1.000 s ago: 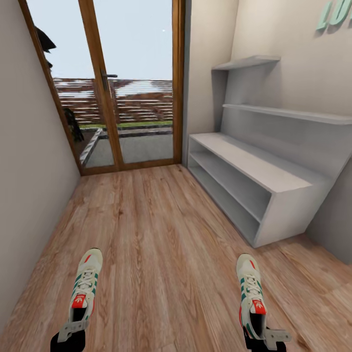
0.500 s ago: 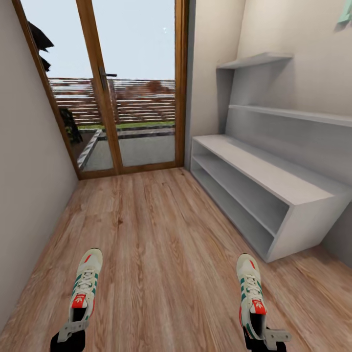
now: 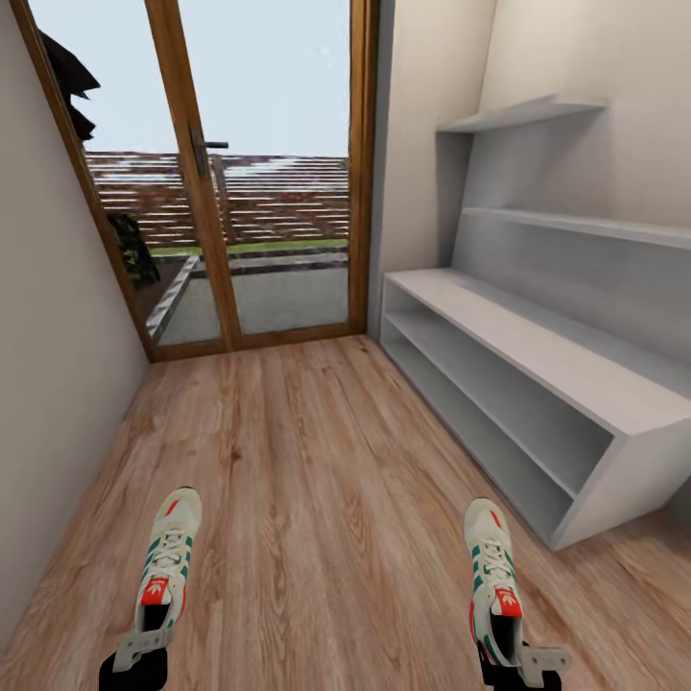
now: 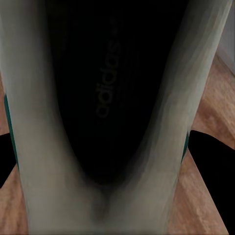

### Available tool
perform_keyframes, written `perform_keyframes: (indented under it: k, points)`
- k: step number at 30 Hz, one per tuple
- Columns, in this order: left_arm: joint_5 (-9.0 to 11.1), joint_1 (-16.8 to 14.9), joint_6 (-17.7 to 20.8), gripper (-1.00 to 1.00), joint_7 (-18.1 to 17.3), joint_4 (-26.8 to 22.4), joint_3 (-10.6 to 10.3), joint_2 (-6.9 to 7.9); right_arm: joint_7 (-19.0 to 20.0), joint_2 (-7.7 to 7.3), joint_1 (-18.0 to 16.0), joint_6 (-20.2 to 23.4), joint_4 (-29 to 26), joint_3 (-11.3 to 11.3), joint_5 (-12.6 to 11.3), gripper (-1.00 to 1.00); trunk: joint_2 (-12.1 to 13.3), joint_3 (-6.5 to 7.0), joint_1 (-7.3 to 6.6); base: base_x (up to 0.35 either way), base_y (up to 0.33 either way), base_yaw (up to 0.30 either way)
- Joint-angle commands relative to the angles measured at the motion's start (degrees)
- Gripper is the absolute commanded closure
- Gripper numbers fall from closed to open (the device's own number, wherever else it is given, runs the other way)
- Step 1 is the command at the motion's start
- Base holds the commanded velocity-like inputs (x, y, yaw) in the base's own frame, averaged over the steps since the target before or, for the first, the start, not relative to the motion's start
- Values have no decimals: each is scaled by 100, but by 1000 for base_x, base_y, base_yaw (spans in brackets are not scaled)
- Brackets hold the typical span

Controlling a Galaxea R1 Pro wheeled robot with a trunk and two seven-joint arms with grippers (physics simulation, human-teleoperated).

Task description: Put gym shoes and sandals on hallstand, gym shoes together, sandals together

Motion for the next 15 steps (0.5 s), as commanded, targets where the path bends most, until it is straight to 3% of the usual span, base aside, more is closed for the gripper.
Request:
perform_keyframes:
  k: [1, 15]
  points:
    - [-35, -7, -22, 100, -53, 2, 52, -2, -15, 0, -3, -16, 1, 1, 3, 100, -2, -5, 2, 331, 141, 0]
    - [-35, -7, -132, 100, -53, 2, 52, -2, -15, 0, -3, -16, 1, 1, 4, 100, -2, -5, 2, 331, 166, 0]
